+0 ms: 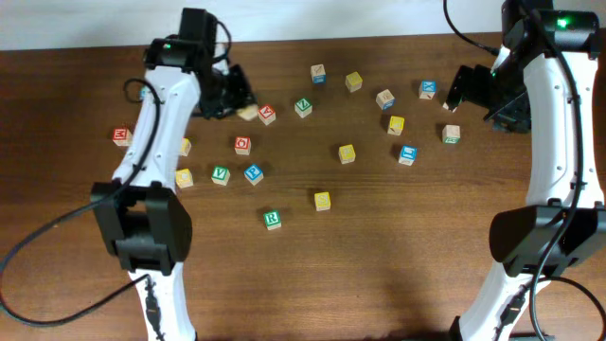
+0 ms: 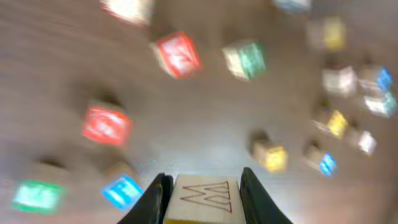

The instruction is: Spell out RSS

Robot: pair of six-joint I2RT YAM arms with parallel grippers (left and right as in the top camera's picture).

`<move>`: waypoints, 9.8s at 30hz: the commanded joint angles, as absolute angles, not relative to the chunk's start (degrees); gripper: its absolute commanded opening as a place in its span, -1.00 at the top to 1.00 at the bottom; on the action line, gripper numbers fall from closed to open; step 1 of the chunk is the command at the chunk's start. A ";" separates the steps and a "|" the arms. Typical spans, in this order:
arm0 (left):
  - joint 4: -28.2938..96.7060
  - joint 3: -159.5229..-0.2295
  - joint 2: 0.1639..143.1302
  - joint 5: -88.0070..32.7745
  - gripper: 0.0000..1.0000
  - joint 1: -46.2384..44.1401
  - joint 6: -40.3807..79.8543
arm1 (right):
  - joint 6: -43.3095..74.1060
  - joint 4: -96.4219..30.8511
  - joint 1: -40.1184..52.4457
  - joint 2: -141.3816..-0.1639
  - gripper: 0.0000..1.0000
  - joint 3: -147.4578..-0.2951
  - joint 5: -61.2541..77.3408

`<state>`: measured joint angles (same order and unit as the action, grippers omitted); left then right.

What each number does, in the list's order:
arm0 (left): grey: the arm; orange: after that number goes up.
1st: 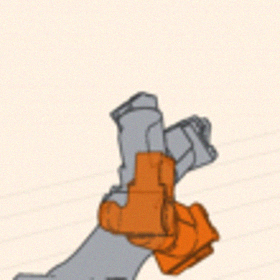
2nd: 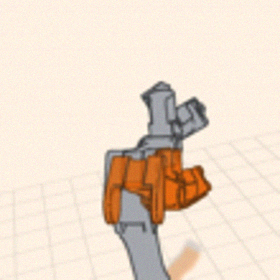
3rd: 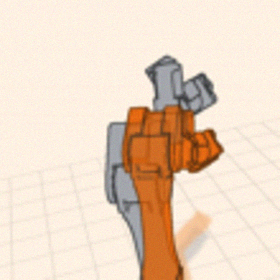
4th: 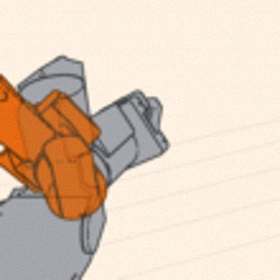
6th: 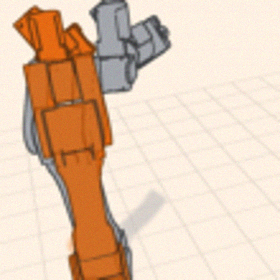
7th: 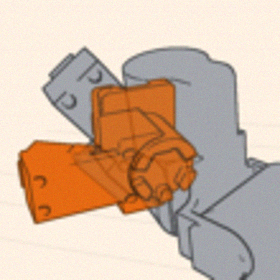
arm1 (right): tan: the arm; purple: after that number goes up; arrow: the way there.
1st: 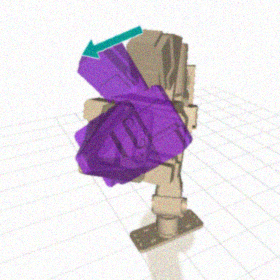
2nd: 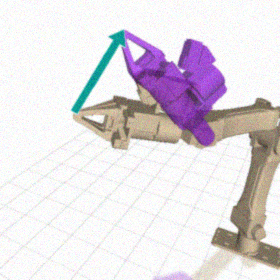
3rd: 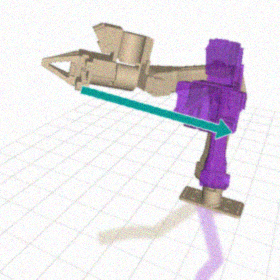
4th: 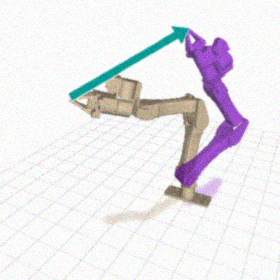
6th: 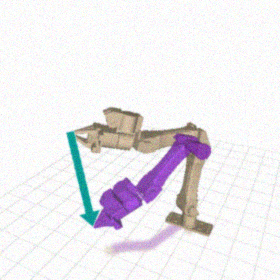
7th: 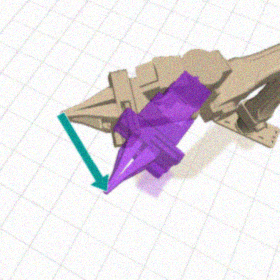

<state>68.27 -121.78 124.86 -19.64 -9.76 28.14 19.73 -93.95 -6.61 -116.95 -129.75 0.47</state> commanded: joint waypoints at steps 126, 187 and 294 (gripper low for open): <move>25.47 -59.61 103.39 -0.12 0.39 -34.98 29.39 | 20.23 -94.02 -6.83 -116.95 -0.97 -130.17 0.82; 34.39 -65.12 108.75 -9.72 1.00 -23.27 33.67 | 16.80 -60.55 14.72 -116.77 0.92 -78.96 14.98; 79.13 -90.91 92.55 -3.62 -0.98 -1.06 30.11 | 24.32 -48.60 27.94 -111.66 0.92 -84.79 5.58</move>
<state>79.09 -90.30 93.10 -2.59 -1.26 29.98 24.01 -43.94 30.28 -112.27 -78.91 5.26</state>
